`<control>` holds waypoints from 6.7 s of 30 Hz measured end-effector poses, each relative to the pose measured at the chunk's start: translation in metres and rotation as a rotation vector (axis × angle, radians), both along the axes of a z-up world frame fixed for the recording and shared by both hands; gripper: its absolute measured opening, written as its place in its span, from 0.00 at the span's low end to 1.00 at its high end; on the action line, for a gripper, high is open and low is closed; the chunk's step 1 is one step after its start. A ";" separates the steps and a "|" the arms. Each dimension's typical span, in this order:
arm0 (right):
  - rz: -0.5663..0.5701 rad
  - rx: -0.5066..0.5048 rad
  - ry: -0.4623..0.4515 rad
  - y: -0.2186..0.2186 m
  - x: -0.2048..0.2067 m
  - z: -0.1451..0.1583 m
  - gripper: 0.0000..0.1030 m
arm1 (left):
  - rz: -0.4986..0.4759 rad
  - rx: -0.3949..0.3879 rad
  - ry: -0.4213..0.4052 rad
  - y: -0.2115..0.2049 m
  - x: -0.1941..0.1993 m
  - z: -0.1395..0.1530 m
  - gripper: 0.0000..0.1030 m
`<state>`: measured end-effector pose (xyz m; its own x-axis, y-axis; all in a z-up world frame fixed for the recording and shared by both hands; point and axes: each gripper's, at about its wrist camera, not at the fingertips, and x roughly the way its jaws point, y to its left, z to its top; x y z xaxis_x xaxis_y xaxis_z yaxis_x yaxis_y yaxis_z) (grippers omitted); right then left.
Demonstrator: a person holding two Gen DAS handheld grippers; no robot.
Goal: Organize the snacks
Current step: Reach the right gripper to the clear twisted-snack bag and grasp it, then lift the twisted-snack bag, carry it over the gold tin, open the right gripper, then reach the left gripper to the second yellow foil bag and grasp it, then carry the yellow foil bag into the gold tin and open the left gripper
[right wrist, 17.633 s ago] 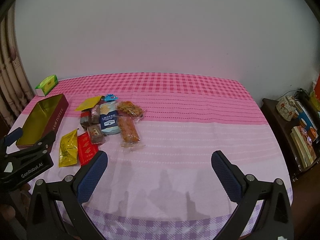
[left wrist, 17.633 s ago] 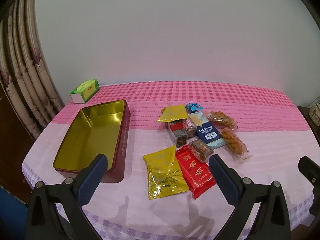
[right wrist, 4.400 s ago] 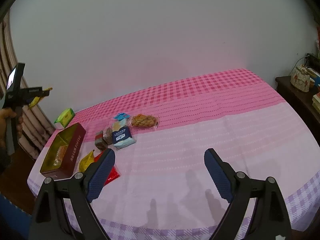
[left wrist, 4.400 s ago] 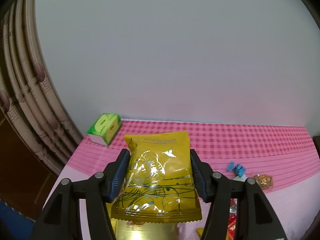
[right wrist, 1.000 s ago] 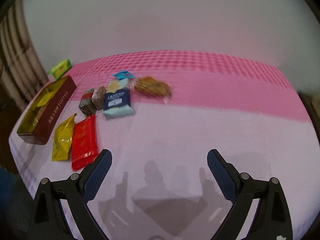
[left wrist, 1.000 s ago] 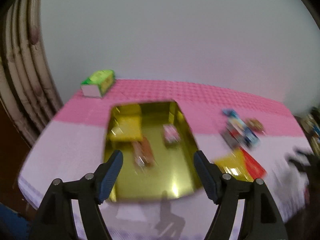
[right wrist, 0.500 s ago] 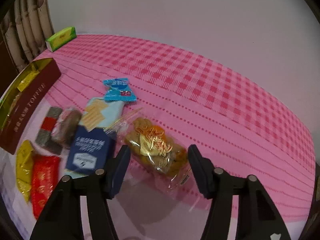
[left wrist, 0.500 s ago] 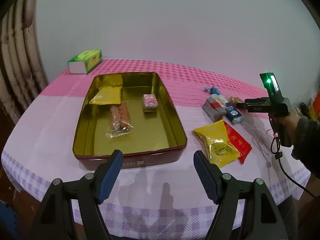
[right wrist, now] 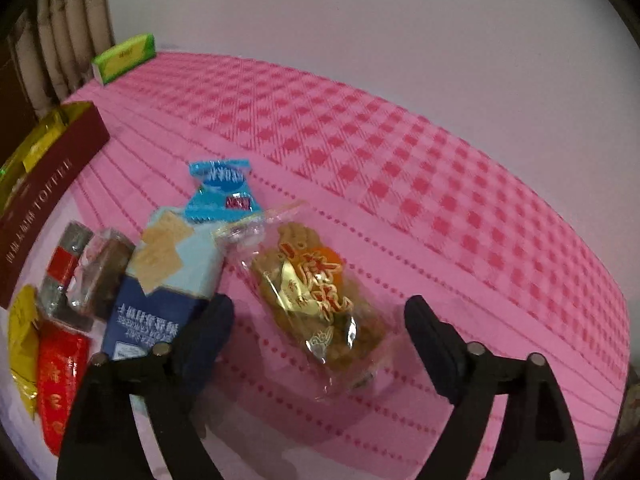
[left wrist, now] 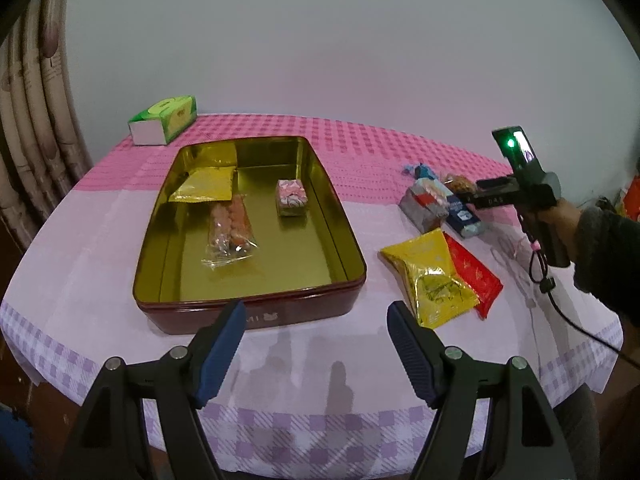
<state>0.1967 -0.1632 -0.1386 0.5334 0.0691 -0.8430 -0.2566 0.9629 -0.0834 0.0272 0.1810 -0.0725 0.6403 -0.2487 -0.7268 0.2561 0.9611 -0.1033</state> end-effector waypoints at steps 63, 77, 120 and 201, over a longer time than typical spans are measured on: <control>-0.185 -0.141 -0.213 0.069 -0.104 0.168 0.38 | 0.090 0.001 -0.083 0.007 -0.031 0.029 0.73; -0.023 -0.111 -0.192 0.184 -0.058 0.147 0.38 | 0.354 -0.041 -0.035 0.080 -0.027 0.031 0.72; 0.140 -0.102 -0.006 0.344 0.014 0.042 0.39 | 0.382 -0.072 0.077 0.106 -0.001 0.011 0.72; -0.451 0.353 -0.276 -0.032 -0.304 0.070 0.85 | 0.020 -0.018 -0.115 -0.103 0.081 0.100 0.53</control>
